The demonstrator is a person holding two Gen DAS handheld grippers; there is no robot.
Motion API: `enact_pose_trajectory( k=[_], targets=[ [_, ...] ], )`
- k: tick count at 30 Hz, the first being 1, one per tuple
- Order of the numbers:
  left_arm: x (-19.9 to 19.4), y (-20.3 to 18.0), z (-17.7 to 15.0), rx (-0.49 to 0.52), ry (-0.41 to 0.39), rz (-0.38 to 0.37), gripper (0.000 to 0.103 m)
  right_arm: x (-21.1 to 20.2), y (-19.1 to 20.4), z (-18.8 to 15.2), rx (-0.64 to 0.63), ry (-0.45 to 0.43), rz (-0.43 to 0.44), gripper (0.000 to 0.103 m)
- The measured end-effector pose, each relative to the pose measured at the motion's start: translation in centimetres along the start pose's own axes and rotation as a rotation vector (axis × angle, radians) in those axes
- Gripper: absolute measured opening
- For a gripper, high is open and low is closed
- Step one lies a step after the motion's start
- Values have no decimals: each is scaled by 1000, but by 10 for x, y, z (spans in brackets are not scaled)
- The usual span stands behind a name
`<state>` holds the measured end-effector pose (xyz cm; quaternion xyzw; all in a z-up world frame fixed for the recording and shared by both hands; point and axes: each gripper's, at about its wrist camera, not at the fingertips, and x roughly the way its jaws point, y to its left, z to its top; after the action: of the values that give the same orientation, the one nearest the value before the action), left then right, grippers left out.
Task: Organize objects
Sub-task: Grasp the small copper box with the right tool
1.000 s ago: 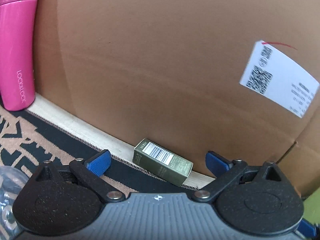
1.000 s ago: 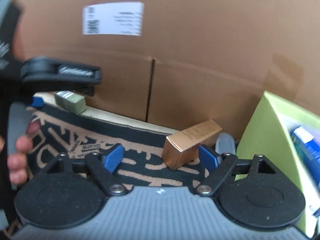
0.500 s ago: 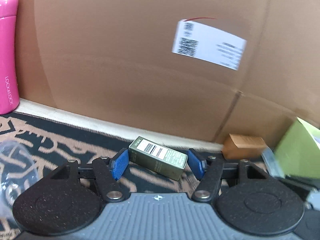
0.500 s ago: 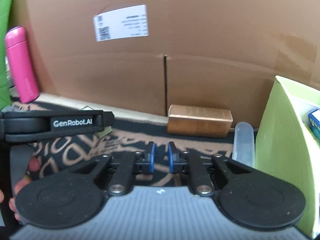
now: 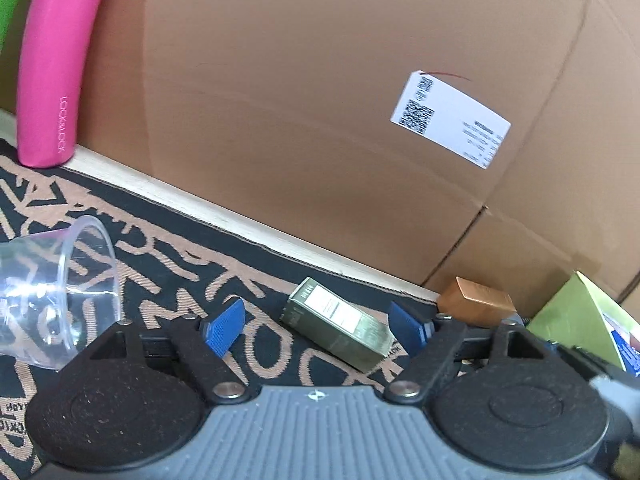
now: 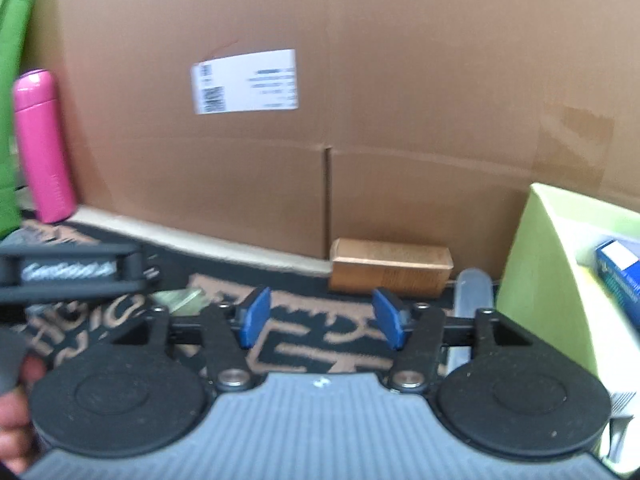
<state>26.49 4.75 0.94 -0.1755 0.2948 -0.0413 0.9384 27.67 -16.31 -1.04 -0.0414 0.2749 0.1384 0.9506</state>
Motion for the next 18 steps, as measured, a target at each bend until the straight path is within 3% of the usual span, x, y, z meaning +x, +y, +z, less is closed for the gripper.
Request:
enact_pose_trajectory(
  k=[4, 9, 11, 13, 14, 16, 18],
  targets=[
    [-1, 1, 2, -13, -6, 31, 82, 20, 4, 12, 66, 12, -89, 81],
    [-4, 15, 8, -112, -3, 15, 82, 52, 12, 30, 115, 86, -184, 88],
    [-4, 18, 9, -122, 2, 7, 82, 62, 11, 33, 131, 117, -224, 85],
    [-5, 18, 10, -127, 4, 6, 82, 64, 4, 28, 162, 125, -223, 61],
    [-4, 17, 10, -123, 5, 8, 82, 60, 0, 24, 158, 106, -211, 59],
    [-5, 15, 9, -105, 5, 16, 82, 50, -6, 21, 135, 96, -136, 13],
    [-5, 12, 8, -90, 8, 23, 82, 42, -6, 18, 71, 97, -110, 13]
  ],
)
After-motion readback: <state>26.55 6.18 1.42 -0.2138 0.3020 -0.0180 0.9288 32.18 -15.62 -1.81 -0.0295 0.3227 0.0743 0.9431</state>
